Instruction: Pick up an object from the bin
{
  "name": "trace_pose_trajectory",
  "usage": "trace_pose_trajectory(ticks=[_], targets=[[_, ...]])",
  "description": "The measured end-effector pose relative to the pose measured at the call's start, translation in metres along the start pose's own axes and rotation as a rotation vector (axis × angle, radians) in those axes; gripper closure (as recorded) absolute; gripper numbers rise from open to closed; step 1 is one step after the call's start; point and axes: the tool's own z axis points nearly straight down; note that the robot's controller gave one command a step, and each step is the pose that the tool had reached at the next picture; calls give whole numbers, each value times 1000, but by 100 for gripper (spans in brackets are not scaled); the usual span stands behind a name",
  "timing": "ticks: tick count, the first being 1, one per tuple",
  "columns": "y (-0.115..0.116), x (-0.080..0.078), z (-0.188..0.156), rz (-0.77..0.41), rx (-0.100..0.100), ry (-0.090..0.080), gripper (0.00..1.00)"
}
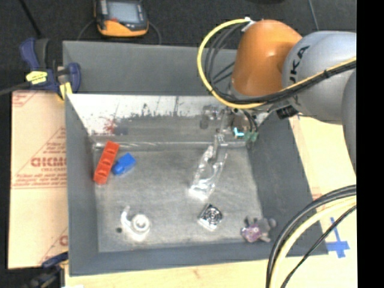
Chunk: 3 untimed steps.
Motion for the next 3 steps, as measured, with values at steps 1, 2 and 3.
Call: trace_pose_trajectory(ticks=[1, 2, 3], targets=[[-51, 60, 110, -279, 3, -8, 0], [-18, 48, 108, -687, 3, -12, 0], [-6, 38, 109, -1130, 5, -9, 0]])
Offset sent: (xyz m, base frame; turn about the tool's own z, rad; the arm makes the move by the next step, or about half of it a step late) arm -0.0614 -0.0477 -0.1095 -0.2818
